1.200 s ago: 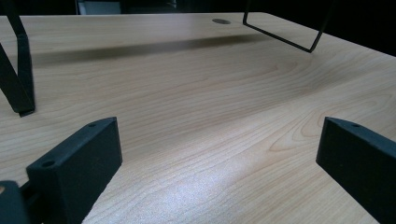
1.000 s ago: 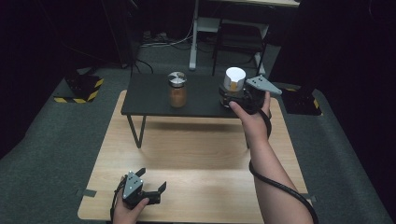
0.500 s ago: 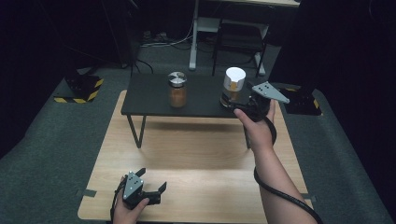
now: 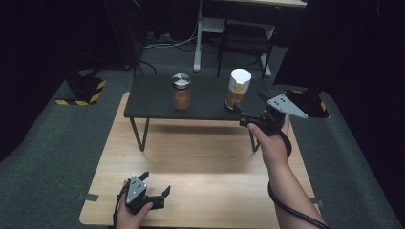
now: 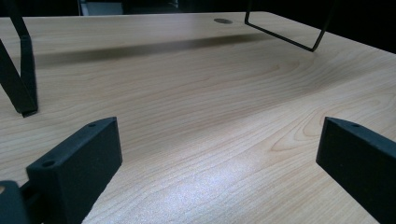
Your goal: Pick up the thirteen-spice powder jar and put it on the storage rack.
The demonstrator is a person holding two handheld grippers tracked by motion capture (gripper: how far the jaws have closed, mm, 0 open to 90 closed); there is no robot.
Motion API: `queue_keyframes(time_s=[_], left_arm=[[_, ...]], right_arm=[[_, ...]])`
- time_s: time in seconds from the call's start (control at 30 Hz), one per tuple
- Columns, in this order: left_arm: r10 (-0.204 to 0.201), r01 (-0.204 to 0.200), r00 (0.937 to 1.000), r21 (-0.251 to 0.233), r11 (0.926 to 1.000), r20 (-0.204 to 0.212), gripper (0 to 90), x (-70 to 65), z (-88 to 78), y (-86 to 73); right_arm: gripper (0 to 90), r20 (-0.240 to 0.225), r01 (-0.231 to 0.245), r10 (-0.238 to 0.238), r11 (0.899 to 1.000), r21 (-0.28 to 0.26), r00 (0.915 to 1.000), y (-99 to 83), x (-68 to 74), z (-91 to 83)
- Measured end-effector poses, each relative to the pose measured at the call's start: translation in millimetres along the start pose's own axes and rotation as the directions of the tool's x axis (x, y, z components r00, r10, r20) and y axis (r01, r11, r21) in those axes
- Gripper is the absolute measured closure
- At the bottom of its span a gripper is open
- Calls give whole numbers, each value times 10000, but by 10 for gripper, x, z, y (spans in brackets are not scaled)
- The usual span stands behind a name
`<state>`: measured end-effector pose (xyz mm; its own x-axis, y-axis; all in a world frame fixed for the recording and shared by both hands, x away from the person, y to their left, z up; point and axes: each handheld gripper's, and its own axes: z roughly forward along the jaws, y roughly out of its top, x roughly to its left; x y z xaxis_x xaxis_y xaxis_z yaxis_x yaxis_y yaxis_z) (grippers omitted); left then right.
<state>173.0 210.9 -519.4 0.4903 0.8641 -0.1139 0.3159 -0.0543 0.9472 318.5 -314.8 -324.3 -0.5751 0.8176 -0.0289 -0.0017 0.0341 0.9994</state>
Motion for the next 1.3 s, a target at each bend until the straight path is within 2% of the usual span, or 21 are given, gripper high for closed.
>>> queue_keyframes(time_s=[0.5,0.7,0.8,1.03,1.3], left_arm=[[69,-69,10000,-1,10000,-20,5,-9,-1,-1],[-6,6,10000,11,10000,-35,5,-6,2,2],[18,-18,10000,15,10000,-28,5,-7,2,3],[53,-53,10000,26,10000,-32,5,-11,4,5],[90,-90,10000,24,10000,-33,5,-13,3,4]], right_arm=[[0,-136,182,-184,9998,-122,9997,-175,30,-396],[0,-131,24,-25,10000,-61,9999,-332,15,-592],[0,-104,172,-172,9999,5,9998,-399,22,-666],[0,-73,164,-163,9997,155,9998,-575,42,-864],[0,-16,-26,26,9997,261,10000,-756,50,-1080]])
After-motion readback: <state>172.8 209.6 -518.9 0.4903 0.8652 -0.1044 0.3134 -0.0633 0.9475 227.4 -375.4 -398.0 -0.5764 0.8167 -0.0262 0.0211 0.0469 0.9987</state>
